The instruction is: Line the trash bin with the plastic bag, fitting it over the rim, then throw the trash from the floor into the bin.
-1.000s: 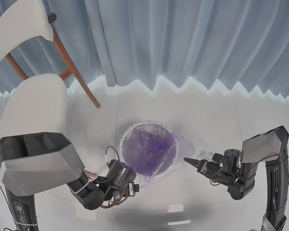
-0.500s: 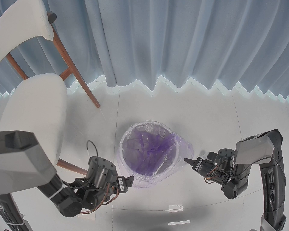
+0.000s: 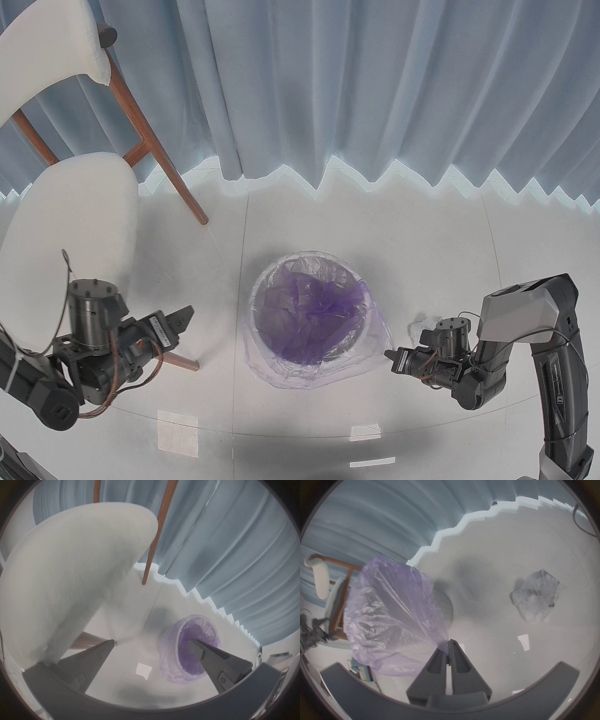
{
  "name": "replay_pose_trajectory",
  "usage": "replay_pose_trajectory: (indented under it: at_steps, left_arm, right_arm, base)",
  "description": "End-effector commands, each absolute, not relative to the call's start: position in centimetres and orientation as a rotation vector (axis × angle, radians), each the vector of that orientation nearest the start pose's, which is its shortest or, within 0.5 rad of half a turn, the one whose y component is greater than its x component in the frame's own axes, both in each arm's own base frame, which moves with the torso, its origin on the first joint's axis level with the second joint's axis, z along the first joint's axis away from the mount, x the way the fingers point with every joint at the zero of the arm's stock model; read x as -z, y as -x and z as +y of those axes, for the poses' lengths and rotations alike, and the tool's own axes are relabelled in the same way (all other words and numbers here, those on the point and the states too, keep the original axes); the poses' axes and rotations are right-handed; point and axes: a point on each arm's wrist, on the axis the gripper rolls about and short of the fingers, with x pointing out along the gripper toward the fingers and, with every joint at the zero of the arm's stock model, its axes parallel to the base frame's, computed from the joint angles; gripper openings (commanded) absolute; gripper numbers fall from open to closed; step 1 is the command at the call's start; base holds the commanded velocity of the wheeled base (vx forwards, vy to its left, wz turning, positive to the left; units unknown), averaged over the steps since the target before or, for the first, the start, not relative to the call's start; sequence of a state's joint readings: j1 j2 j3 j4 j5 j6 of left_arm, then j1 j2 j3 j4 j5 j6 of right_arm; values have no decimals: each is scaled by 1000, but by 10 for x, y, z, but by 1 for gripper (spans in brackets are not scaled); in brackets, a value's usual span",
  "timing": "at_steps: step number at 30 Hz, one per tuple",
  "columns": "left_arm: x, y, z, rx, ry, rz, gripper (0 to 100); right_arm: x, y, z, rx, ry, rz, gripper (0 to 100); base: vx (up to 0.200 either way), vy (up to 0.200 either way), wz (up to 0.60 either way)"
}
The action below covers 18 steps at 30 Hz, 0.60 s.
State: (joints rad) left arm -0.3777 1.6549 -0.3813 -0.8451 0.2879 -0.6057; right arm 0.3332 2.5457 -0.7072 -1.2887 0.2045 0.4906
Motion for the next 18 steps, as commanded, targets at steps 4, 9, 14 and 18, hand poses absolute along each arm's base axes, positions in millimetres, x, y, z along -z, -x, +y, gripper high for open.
replay_pose_trajectory:
  at_steps: [4, 9, 14, 18]
  left_arm:
    - [-150, -200, -46, -107, 531, 223, 100]
    - [-148, -189, -42, -112, 534, 219, 100]
    - [-151, -186, -41, -106, 539, 199, 100]
    - [-147, -183, -44, -90, 531, 219, 100]
  right_arm:
    - [74, -357, 128, -320, -336, 733, 0]
    - [70, -366, 131, -314, -297, 769, 0]
    - [70, -368, 131, -316, -294, 764, 0]
    - [69, -370, 132, -314, -294, 757, 0]
  base:
    - [0, 0, 0]
    - [0, 0, 0]
    - [0, 0, 0]
    - [0, 0, 0]
